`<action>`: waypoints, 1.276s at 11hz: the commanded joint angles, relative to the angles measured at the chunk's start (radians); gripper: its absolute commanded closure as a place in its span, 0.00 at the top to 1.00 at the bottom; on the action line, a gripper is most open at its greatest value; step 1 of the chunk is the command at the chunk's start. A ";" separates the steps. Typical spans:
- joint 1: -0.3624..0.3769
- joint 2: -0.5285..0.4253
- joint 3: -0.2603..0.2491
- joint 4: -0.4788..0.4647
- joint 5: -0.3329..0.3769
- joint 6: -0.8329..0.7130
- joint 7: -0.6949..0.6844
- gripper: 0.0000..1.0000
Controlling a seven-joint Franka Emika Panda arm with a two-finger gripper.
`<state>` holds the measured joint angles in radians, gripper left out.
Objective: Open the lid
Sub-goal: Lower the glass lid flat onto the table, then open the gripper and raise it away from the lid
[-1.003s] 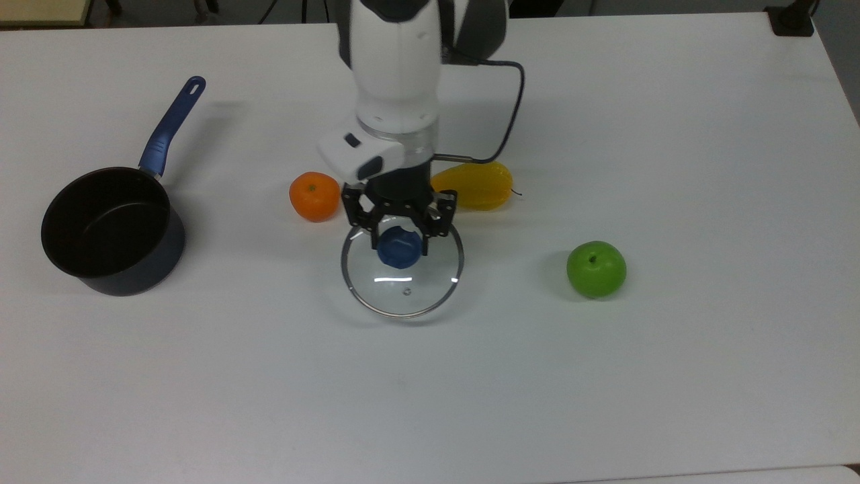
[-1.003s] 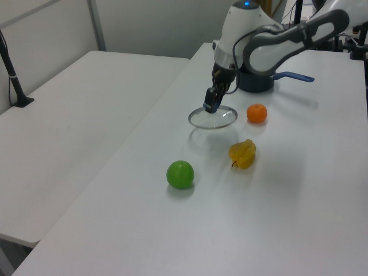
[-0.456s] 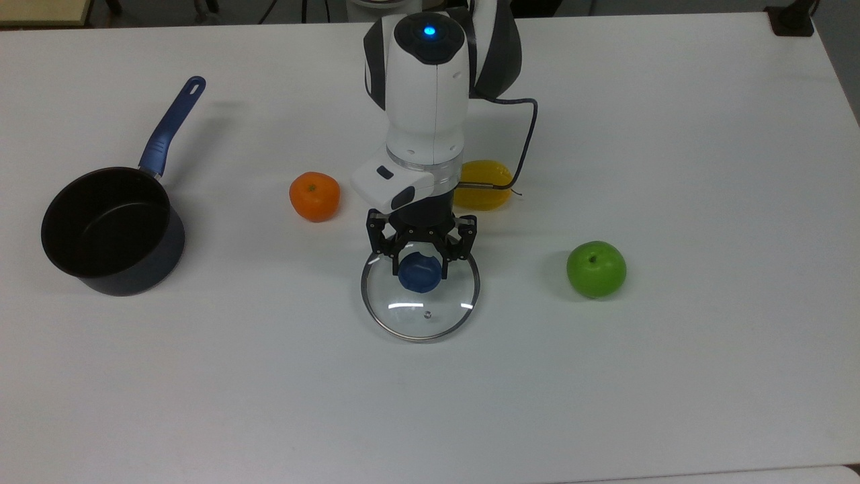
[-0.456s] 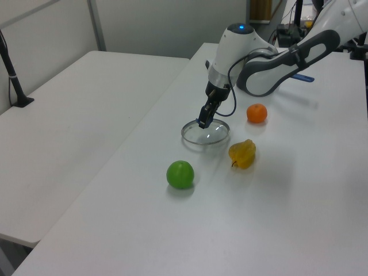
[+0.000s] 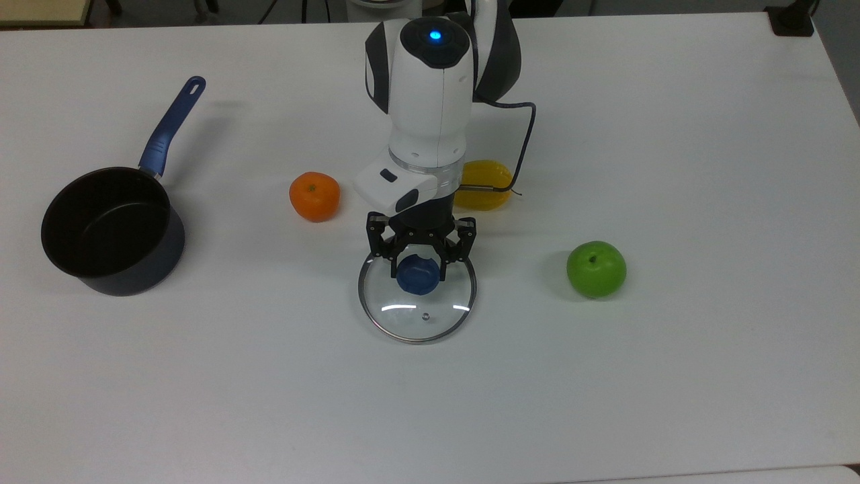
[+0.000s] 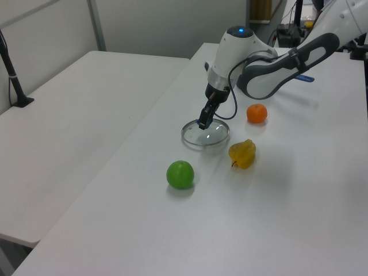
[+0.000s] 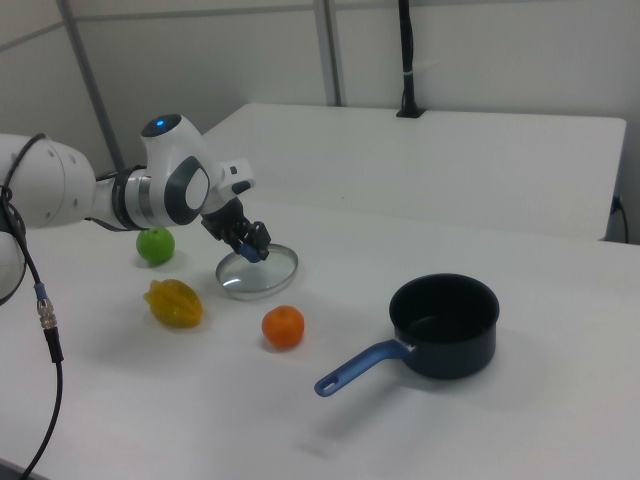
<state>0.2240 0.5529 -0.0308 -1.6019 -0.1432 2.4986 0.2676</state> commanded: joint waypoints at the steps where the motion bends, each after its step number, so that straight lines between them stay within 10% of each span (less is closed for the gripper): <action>1: 0.015 0.004 -0.014 -0.003 -0.039 0.020 0.018 0.64; 5: 0.028 0.002 -0.015 -0.003 -0.036 0.014 0.018 1.00; 14: -0.072 -0.389 -0.018 -0.062 -0.013 -0.536 -0.039 1.00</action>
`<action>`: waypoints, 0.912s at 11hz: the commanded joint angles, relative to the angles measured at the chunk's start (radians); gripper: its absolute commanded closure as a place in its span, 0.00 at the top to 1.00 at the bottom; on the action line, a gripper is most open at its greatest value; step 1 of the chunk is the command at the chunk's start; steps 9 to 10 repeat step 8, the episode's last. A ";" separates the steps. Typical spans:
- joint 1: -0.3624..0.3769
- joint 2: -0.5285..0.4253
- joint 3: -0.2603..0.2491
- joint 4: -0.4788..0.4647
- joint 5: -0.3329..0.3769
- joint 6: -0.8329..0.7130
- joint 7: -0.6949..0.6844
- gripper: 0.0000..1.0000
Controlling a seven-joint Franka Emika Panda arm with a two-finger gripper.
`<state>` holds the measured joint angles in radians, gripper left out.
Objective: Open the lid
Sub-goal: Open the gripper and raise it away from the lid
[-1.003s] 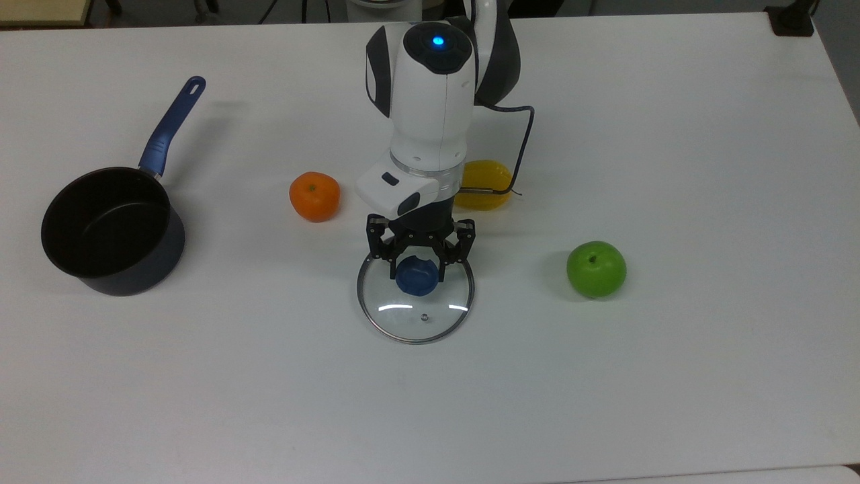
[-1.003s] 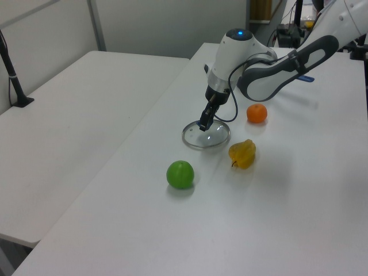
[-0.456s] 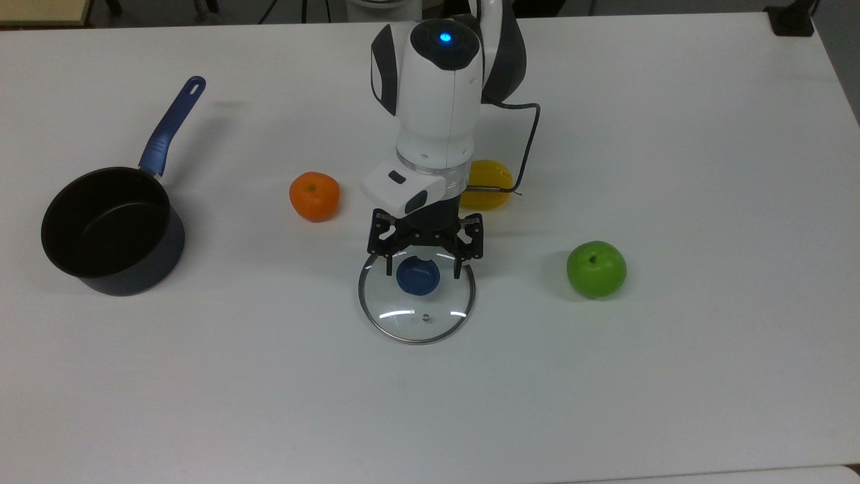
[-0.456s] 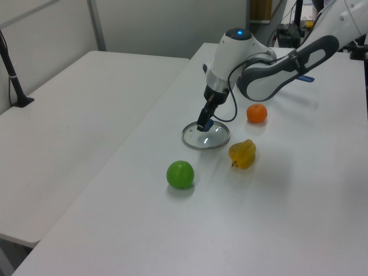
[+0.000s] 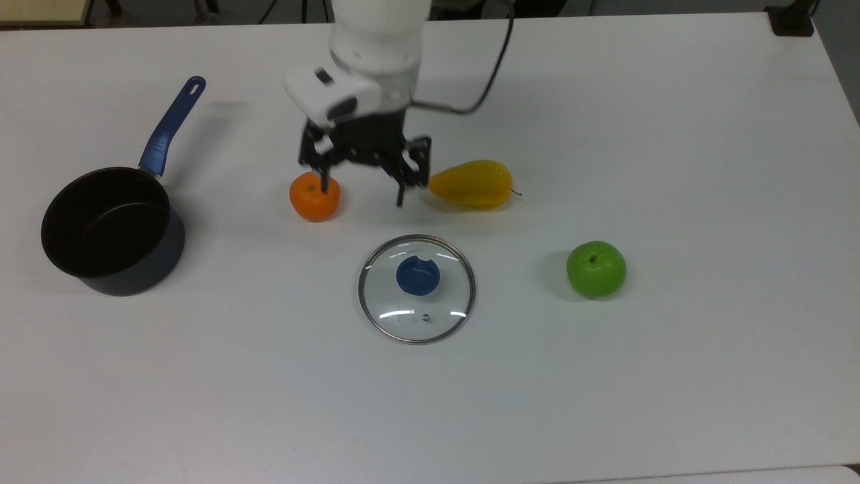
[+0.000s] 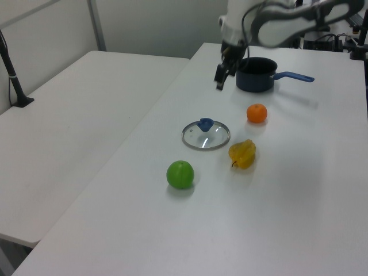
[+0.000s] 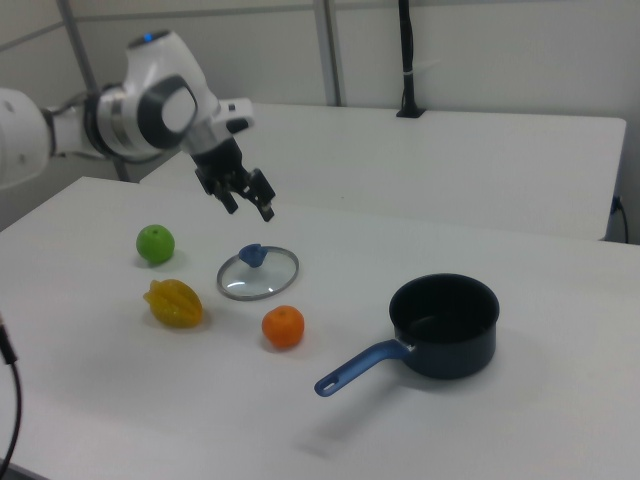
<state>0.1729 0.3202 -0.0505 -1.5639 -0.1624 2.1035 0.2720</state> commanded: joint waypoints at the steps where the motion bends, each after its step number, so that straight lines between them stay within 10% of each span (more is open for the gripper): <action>1: -0.038 -0.217 0.001 -0.129 0.014 -0.208 -0.081 1.00; 10: -0.168 -0.382 -0.005 -0.133 0.104 -0.488 -0.318 1.00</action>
